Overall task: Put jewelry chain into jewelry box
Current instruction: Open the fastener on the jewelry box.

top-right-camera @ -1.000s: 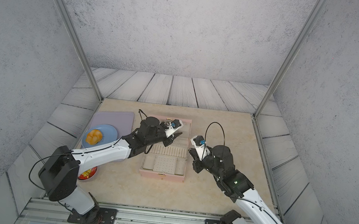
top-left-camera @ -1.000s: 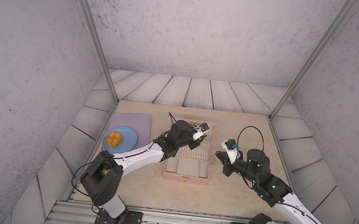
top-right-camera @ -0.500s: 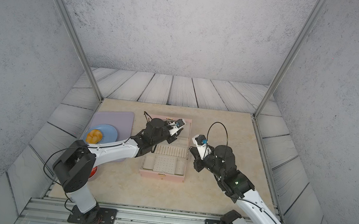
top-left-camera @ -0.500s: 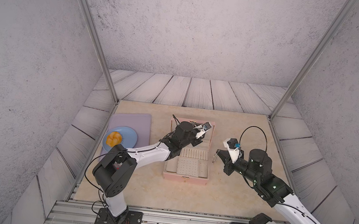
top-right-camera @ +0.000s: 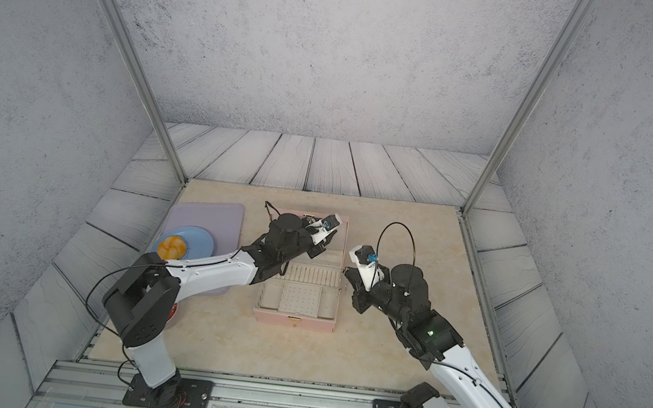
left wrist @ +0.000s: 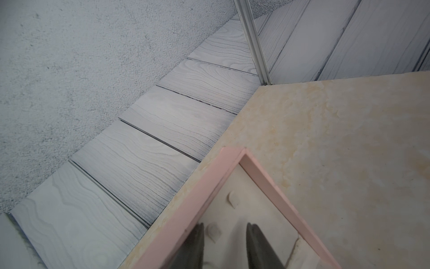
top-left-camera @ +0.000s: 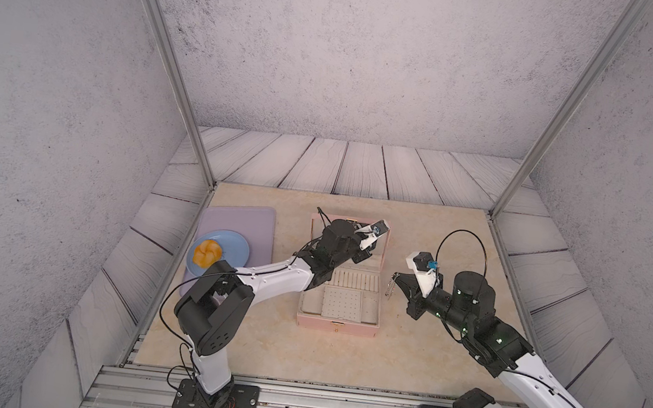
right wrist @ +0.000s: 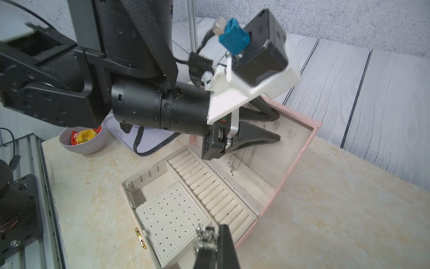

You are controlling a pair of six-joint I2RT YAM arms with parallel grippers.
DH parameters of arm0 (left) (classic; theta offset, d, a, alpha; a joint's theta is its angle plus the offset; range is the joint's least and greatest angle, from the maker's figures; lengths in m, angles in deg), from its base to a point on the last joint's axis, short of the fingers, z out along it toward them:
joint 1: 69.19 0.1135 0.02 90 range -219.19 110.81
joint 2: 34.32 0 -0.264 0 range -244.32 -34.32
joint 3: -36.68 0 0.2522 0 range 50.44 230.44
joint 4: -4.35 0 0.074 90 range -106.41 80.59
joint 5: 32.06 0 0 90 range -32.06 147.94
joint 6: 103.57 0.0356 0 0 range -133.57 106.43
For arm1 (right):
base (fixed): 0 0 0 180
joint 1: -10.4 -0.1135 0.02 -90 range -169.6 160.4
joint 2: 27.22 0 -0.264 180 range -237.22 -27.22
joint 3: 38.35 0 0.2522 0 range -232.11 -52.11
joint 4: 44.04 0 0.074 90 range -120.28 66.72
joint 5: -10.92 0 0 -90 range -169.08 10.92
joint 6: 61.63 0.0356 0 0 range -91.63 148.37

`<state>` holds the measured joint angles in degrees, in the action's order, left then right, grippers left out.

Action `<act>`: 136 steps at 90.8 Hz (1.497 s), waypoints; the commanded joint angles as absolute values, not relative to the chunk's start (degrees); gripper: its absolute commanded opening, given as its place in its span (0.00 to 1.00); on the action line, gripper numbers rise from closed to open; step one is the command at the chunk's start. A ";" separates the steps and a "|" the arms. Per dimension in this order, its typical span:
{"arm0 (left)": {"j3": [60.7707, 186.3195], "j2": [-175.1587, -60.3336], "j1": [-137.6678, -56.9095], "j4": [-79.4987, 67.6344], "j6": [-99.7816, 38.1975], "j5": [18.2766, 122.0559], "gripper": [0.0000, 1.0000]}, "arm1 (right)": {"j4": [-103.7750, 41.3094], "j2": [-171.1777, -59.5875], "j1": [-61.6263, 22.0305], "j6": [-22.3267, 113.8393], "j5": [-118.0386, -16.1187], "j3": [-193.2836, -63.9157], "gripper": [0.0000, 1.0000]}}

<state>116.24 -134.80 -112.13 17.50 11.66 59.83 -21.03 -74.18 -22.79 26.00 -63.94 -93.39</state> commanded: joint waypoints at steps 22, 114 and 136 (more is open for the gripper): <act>120.21 -136.49 -112.08 11.70 15.90 60.33 0.36 | -21.93 -73.36 -22.50 26.26 -62.27 -92.63 0.00; 115.61 -137.78 -117.06 -3.33 37.88 46.58 0.23 | -22.46 -72.51 -22.09 26.76 -63.08 -91.70 0.00; 114.36 -137.65 -117.70 -4.54 39.25 46.69 0.21 | -22.63 -72.56 -21.92 26.97 -63.26 -91.57 0.00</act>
